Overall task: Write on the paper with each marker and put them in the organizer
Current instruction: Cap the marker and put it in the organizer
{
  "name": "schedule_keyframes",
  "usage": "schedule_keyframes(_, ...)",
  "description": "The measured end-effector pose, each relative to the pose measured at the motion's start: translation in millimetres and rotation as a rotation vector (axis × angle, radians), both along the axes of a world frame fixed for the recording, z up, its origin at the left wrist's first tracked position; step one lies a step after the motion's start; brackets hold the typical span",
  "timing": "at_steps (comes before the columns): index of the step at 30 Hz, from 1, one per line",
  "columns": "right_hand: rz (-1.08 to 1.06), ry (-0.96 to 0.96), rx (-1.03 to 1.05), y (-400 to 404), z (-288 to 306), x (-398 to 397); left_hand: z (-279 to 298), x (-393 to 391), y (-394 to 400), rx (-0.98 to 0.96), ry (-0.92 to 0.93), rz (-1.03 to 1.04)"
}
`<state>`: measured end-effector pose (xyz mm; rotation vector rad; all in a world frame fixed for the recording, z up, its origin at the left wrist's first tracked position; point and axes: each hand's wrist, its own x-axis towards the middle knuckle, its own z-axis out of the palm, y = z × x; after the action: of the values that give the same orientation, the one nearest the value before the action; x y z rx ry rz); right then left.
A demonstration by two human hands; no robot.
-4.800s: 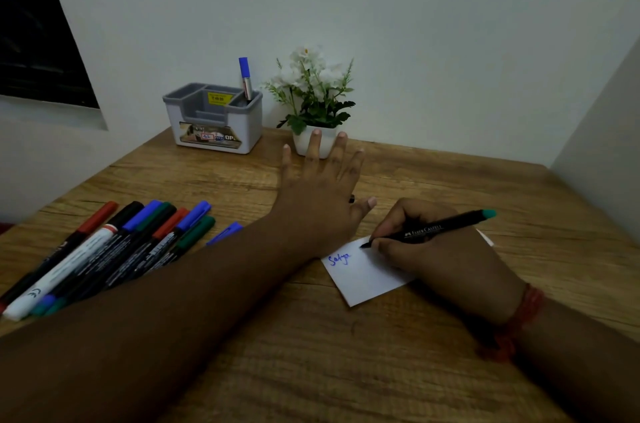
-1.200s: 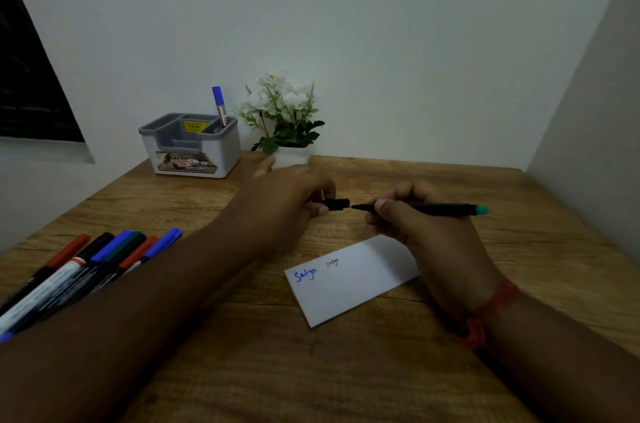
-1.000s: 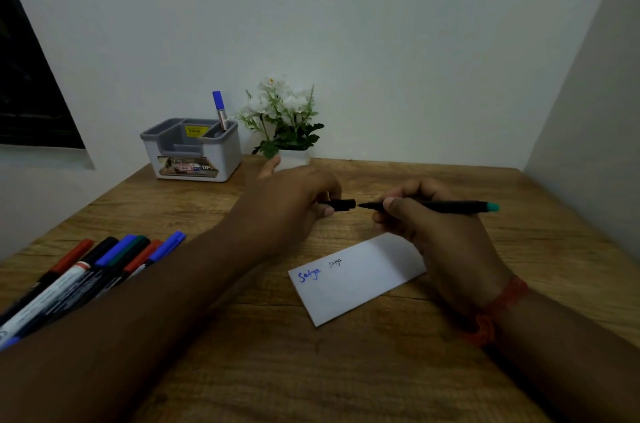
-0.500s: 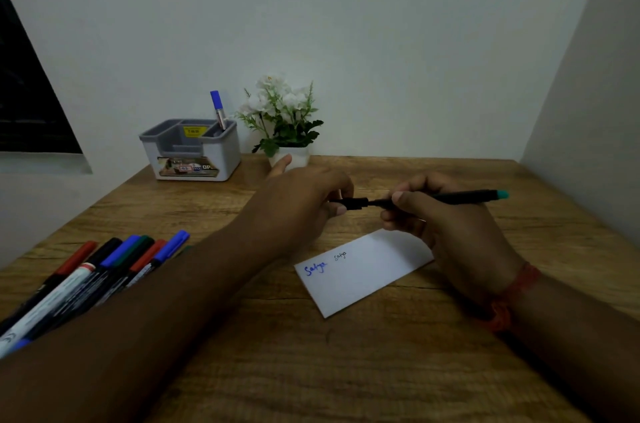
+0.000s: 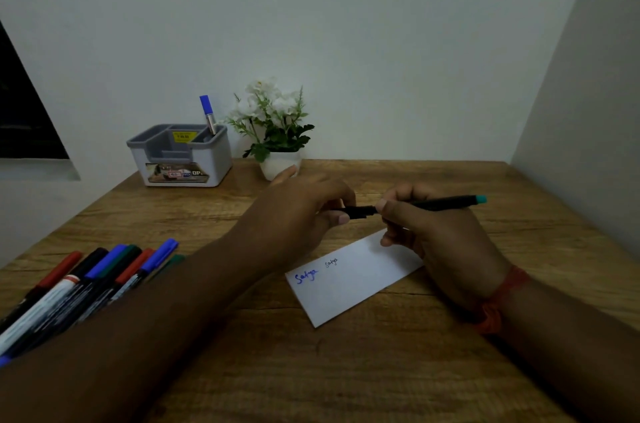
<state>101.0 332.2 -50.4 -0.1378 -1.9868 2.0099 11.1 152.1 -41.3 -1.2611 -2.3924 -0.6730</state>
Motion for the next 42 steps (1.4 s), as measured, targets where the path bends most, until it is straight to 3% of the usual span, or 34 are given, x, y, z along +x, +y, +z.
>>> schedule_keyframes(11,-0.103,0.088,0.135,-5,-3,1,-3,14,13,0.085,-0.173,-0.036)
schedule_keyframes(18,-0.195,0.121,0.162,-8,1,-4,1,16,22,0.180,-0.160,0.011)
schedule_keyframes(22,-0.197,0.129,0.129,-12,13,-7,18,8,9,-0.029,0.042,0.198)
schedule_keyframes(25,-0.051,0.047,0.115,-19,24,-10,37,-2,-12,-0.170,0.148,0.380)
schedule_keyframes(29,0.070,-0.113,0.496,-34,36,-33,56,-23,-42,-0.188,0.149,0.518)
schedule_keyframes(33,0.066,-0.024,0.854,-61,61,-68,57,-48,-88,-0.225,0.159,0.650)
schedule_keyframes(38,-0.072,0.192,1.101,-106,101,-117,31,-73,-150,-0.264,0.108,0.743)
schedule_keyframes(42,-0.099,0.243,1.318,-144,130,-169,18,-81,-165,-0.249,0.011,0.748)
